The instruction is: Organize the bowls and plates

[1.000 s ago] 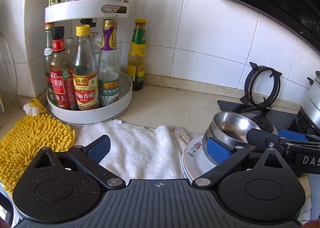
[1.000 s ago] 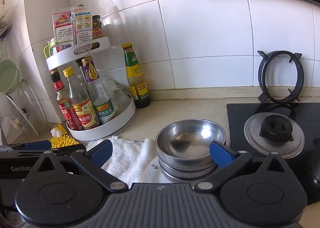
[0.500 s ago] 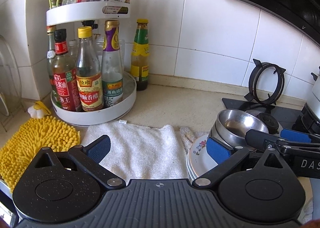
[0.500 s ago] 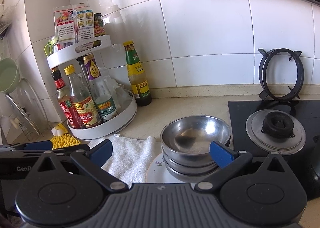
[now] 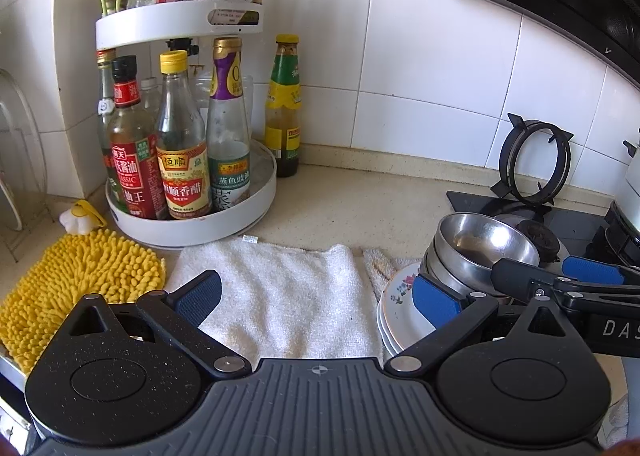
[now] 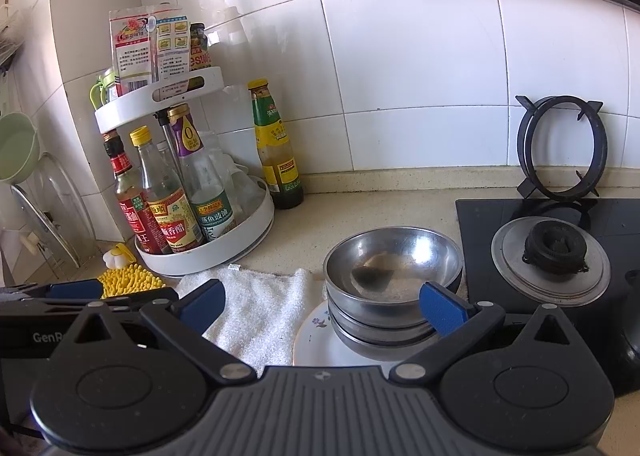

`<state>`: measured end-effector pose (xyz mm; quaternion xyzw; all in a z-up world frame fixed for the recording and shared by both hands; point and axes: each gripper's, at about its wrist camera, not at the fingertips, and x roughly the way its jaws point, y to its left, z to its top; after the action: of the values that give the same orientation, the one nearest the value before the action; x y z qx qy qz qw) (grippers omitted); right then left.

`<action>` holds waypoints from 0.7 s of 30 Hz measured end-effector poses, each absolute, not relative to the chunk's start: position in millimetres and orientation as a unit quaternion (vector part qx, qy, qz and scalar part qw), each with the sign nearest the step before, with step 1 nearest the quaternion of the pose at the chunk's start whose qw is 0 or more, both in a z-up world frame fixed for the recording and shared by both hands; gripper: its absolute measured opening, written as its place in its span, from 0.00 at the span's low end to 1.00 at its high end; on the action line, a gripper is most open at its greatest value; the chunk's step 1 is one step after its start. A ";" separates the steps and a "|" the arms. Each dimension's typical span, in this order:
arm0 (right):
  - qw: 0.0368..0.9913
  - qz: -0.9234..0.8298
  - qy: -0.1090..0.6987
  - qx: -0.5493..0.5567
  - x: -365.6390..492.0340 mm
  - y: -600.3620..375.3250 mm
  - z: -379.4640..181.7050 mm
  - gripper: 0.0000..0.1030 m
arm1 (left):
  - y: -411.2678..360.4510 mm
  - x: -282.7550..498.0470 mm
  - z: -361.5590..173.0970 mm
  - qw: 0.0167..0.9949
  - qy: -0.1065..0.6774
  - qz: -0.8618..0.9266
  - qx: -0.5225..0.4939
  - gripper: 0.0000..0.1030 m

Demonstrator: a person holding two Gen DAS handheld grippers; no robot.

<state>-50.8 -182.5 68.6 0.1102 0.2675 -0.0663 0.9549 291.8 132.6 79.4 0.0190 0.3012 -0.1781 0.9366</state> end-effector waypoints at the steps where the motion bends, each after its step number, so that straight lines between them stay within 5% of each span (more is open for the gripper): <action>1: 0.955 -0.067 0.268 0.110 -50.8 -182.5 68.6 1.00 | 132.5 291.6 79.5 0.936 0.302 -0.178 0.019 1.00; 21: 0.945 -0.092 0.291 0.115 -67.5 -191.3 61.2 1.00 | 124.9 290.7 75.5 0.929 0.318 -0.188 0.029 1.00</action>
<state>-67.5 -191.3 61.2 0.1147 0.2905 -0.0922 0.9455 290.7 124.9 75.5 0.0286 0.3176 -0.1882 0.9289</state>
